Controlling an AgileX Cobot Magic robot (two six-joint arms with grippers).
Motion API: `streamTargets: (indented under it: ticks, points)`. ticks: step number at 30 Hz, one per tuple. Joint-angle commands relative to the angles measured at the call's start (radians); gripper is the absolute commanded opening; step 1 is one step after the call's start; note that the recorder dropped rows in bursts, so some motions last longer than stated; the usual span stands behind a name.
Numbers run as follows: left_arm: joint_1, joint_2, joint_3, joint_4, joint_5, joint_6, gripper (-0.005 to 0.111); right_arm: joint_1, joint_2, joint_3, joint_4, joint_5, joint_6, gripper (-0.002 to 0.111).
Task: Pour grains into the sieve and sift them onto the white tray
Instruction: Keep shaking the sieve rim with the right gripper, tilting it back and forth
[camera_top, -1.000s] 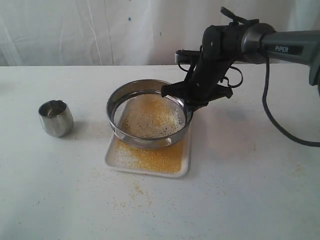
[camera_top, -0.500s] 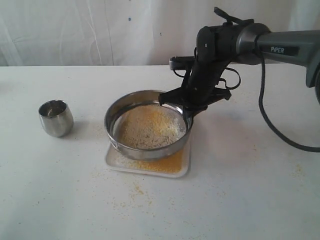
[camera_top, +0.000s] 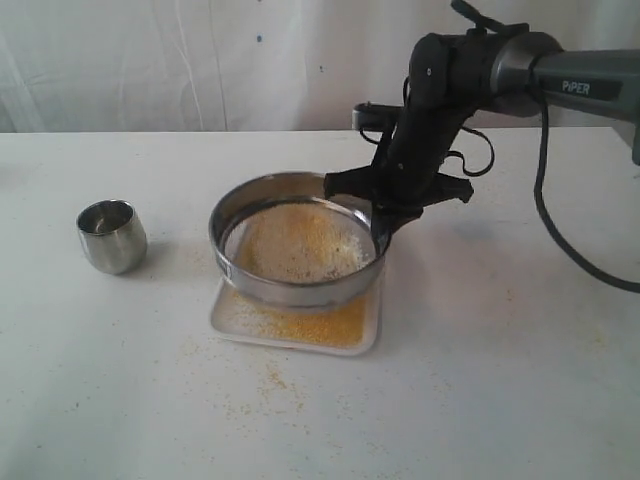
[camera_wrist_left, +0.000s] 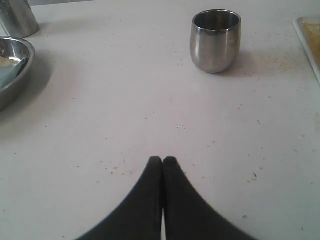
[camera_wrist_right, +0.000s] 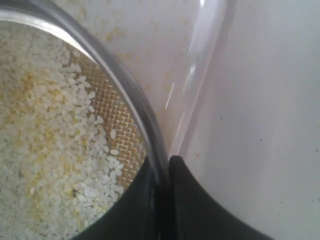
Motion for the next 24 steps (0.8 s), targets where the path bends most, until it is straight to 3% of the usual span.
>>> streamTargets:
  ticks: [1,3,5,6,9,12,13,15,17,18,21,22,24]
  points:
    - [-0.006,-0.005,0.003,0.001,0.001,-0.009,0.000,-0.001,0.002,0.000,-0.022,-0.242,-0.094,0.000]
    - [-0.006,-0.005,0.003,0.001,0.001,-0.009,0.000,-0.009,0.004,0.000,-0.002,-0.235,-0.044,0.000]
    - [-0.006,-0.005,0.003,0.001,0.001,-0.009,0.000,-0.015,-0.007,0.002,0.054,0.048,-0.019,0.000]
    - [-0.006,-0.005,0.003,0.001,0.001,-0.009,0.000,-0.011,-0.007,0.002,0.046,0.092,-0.046,0.000]
    - [-0.006,-0.005,0.003,0.001,0.001,-0.009,0.000,-0.017,-0.005,0.000,0.013,-0.233,-0.121,0.000]
    - [-0.006,-0.005,0.003,0.001,0.001,-0.009,0.000,-0.019,-0.017,0.002,0.215,0.067,-0.164,0.000]
    - [-0.006,-0.005,0.003,0.001,0.001,-0.009,0.000,-0.014,-0.013,0.002,0.197,0.021,-0.225,0.000]
    - [-0.006,-0.005,0.003,0.001,0.001,-0.009,0.000,-0.021,-0.001,0.002,0.156,-0.269,-0.209,0.000]
    - [-0.006,-0.005,0.003,0.001,0.001,-0.009,0.000,-0.031,-0.006,0.002,0.172,-0.123,-0.055,0.000]
    - [-0.006,-0.005,0.003,0.001,0.001,-0.009,0.000,-0.027,-0.008,0.002,0.149,0.015,-0.089,0.000]
    - [-0.006,-0.005,0.003,0.001,0.001,-0.009,0.000,-0.034,0.011,0.002,0.027,-0.280,-0.112,0.000]
    - [-0.006,-0.005,0.003,0.001,0.001,-0.009,0.000,-0.035,0.011,0.002,0.041,-0.269,-0.061,0.000]
    - [-0.006,-0.005,0.003,0.001,0.001,-0.009,0.000,-0.029,0.001,0.002,0.083,-0.001,-0.008,0.000]
